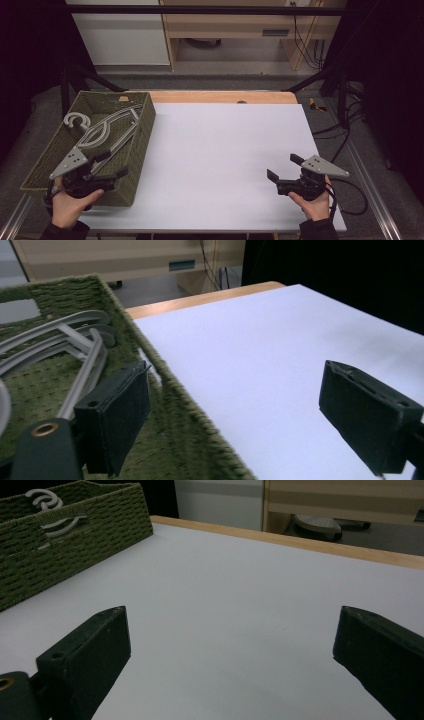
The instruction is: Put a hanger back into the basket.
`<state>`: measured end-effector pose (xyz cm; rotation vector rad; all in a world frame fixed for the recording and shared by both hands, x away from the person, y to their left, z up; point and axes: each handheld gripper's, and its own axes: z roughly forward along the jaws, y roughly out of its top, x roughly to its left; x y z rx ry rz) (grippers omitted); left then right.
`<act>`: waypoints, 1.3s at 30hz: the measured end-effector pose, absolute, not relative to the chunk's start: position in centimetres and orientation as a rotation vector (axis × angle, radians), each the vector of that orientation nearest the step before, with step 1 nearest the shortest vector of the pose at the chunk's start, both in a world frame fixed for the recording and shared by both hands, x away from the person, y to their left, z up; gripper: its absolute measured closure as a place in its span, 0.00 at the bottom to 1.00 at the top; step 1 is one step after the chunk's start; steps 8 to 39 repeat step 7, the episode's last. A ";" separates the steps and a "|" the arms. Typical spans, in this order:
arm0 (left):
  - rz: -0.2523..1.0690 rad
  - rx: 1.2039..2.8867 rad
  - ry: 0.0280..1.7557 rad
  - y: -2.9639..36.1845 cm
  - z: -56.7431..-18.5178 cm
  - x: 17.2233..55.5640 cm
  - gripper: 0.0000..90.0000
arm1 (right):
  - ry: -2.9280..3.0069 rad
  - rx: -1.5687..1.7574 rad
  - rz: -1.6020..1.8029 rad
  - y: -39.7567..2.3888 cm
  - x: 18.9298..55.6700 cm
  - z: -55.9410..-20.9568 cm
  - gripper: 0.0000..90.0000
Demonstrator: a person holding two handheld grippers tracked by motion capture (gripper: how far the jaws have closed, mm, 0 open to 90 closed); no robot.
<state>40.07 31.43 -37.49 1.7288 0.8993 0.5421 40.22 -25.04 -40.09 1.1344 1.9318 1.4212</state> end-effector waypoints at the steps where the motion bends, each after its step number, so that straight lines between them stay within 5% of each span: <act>1: 0.534 1.738 0.890 31.2 -37.7 39.9 0.14 | 1.930 1.140 1.422 -25.1 40.1 -40.1 0.02; 39: 0.572 1.782 0.883 30.3 -38.2 39.9 0.14 | 1.909 1.124 1.445 -25.6 39.8 -39.9 0.01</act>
